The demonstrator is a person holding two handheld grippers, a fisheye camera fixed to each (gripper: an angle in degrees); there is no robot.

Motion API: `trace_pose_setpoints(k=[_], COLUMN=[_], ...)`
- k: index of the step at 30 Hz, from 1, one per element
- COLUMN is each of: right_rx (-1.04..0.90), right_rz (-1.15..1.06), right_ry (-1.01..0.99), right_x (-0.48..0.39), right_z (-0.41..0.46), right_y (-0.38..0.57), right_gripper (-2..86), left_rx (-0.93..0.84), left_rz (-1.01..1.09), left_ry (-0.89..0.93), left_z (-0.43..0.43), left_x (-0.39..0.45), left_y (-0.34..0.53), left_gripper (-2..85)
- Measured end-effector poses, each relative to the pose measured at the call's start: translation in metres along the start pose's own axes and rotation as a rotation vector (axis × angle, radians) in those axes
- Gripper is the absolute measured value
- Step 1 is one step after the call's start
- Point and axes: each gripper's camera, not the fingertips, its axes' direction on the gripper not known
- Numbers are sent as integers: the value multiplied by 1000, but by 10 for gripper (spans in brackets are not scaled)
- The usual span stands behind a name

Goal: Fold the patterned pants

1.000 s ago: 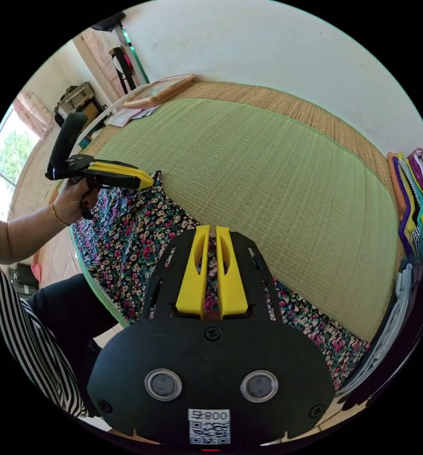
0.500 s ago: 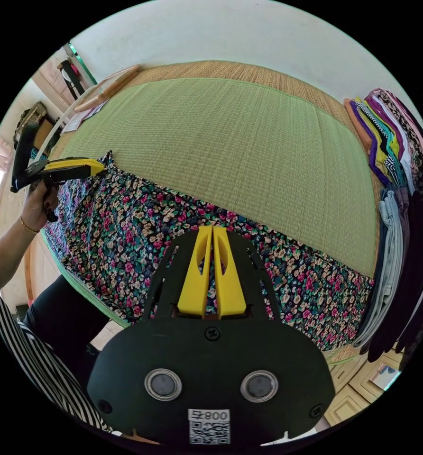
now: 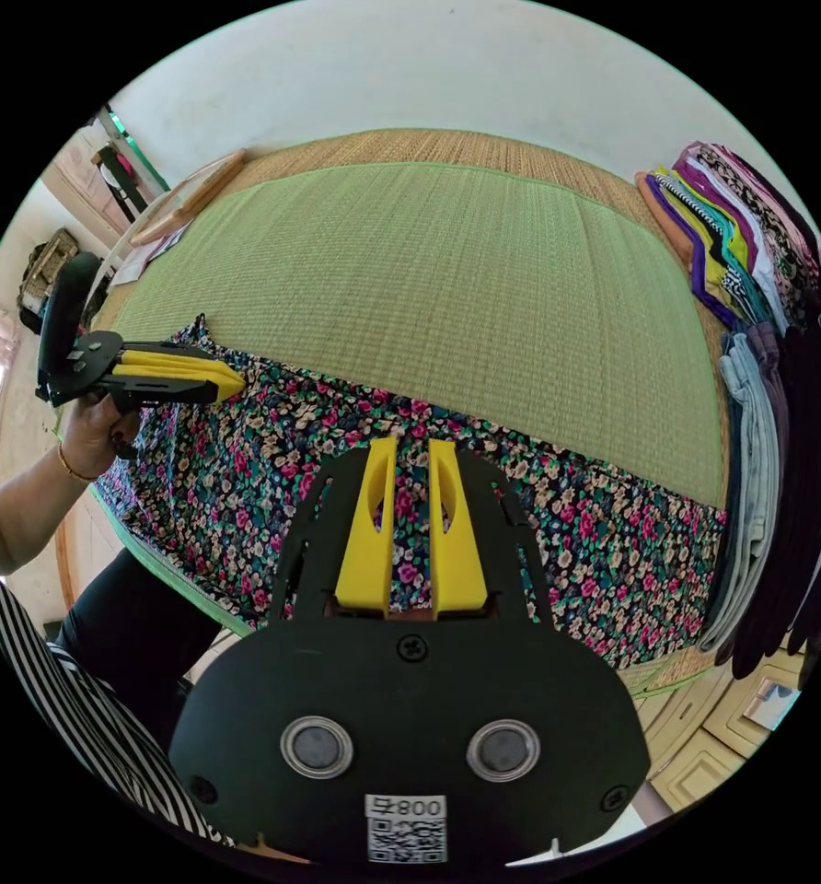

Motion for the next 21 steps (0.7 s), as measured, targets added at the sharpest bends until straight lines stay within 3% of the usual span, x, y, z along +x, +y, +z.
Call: trace_pose_setpoints(k=[7,12,18,21], right_rx=[33,113,36,87], right_rz=[31,68,103,118], right_ry=[0,-32,-94,-100], right_x=[9,23,37,44], right_z=[-2,-14,18,9], right_y=[1,1,-8,-5], right_gripper=[1,-1,15,29], left_rx=[74,112,46,83], left_rz=[6,-9,-65,-76], left_ry=[-4,-27,-20,3], left_z=[-16,-22,-4,-9], left_x=[5,4,-5,-5], left_y=[4,6,10,14], left_gripper=[1,1,4,9])
